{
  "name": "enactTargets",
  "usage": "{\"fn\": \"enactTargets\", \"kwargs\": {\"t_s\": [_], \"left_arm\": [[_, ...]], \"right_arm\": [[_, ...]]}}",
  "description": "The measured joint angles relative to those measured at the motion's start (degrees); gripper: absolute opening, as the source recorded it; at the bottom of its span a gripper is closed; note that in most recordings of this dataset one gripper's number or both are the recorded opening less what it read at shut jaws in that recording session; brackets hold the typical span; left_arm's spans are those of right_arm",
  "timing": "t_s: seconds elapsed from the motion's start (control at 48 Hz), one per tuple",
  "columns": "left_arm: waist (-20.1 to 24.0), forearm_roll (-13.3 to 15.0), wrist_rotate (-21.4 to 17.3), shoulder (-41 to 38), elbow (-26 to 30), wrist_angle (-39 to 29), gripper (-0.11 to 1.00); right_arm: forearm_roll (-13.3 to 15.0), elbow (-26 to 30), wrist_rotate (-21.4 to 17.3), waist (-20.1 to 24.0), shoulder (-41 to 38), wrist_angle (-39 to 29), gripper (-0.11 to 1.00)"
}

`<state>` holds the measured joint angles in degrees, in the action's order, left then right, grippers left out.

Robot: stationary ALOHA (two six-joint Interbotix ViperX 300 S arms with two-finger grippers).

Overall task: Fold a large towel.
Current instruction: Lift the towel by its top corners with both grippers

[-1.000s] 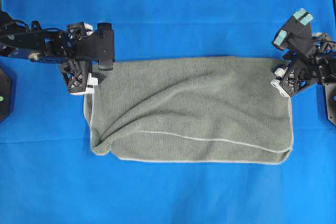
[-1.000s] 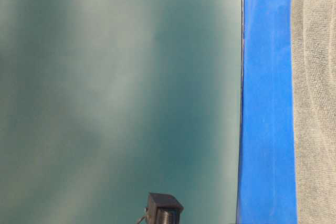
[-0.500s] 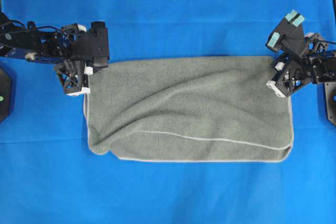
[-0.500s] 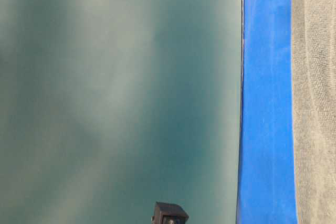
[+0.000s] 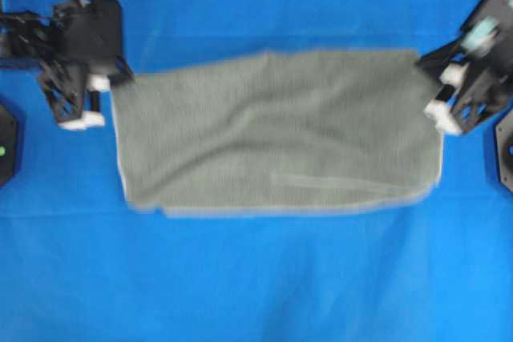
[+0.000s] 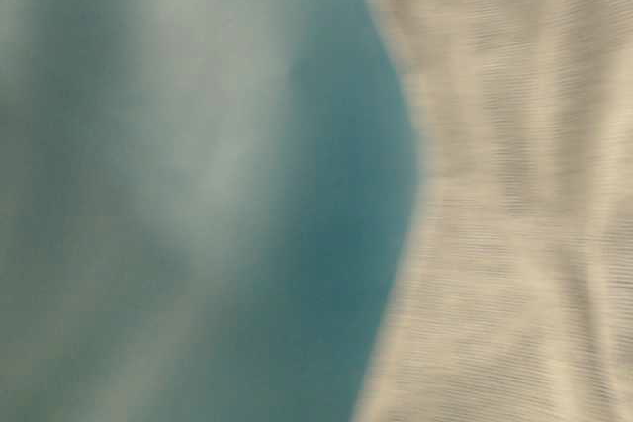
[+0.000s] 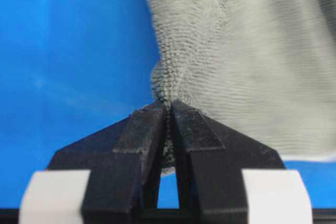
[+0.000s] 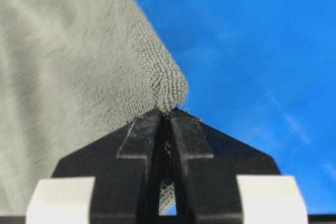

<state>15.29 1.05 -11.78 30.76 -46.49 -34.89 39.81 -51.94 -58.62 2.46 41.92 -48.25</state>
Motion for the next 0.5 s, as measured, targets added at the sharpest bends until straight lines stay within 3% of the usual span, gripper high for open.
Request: {"fn": "enactTargets", "kwargs": {"t_s": [0.146,0.292,0.5], "left_arm": [[-0.1,-0.1,0.6,6.2,3.9,-3.6,0.03],[-0.1,0.2,2.6,9.6,5.2,-4.1,0.03],[-5.9,0.9,5.9,11.7,5.3,-0.7,0.03]], "right_arm": [[-0.3,5.0,2.3,3.7,4.3,-5.0,0.03],[0.4,8.4,3.2,5.1,5.4,-5.7,0.03],[7.9,9.4,3.1,3.3,3.7,-6.0,0.03]]}}
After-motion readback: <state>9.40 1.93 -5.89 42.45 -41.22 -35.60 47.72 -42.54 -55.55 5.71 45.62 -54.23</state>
